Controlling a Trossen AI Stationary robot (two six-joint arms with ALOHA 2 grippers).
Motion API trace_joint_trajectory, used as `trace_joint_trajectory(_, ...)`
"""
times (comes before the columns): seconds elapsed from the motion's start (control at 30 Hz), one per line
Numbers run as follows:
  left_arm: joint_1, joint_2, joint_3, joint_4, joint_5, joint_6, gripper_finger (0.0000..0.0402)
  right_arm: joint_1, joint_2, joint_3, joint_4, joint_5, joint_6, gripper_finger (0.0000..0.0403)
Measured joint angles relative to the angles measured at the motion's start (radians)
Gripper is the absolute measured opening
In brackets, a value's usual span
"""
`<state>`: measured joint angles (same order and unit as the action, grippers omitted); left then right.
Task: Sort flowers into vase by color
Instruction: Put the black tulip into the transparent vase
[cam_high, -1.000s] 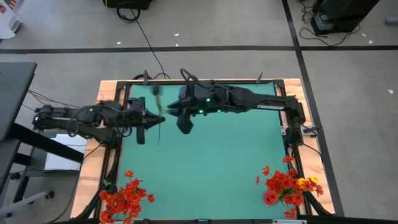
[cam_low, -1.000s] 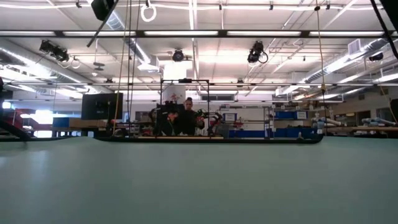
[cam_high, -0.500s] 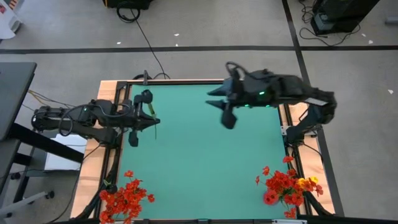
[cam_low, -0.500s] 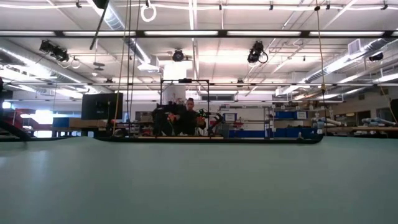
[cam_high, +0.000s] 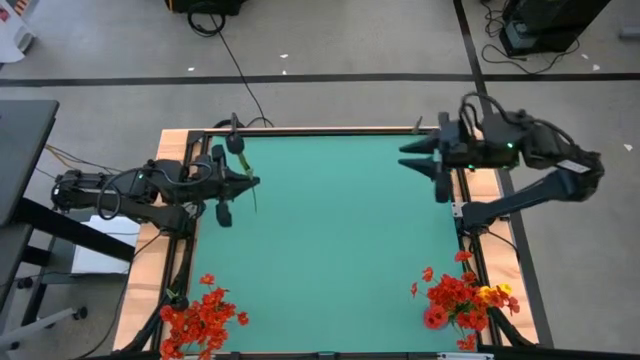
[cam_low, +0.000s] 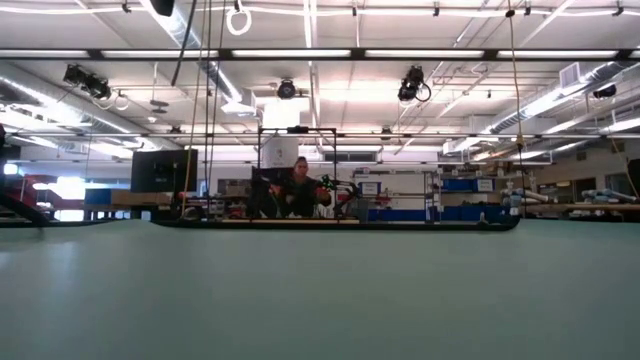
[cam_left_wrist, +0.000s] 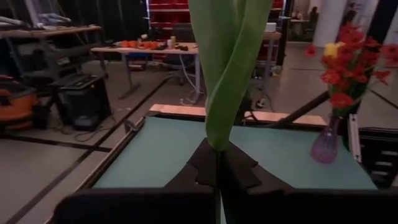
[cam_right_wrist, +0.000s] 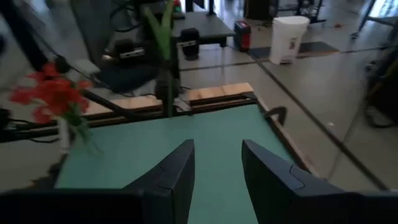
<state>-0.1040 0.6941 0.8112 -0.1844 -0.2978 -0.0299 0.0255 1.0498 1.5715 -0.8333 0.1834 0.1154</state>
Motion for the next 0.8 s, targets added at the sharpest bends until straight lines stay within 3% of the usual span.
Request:
trace_joint_trajectory(0.17,0.001,0.002,0.0,0.0,-0.047,0.0,0.0005,0.0,-0.171,-0.235,0.097,-0.076,0.068,0.0141)
trace_joint_trajectory(0.33,0.019,0.002,0.0,0.0,-0.059,0.0,0.0005,0.0,-0.276,-0.384,0.173,-0.132,0.099,0.0142)
trace_joint_trajectory(0.8,0.04,0.002,0.0,0.0,-0.061,-0.001,0.0005,0.0,-0.327,-0.451,0.213,-0.125,0.1,0.014)
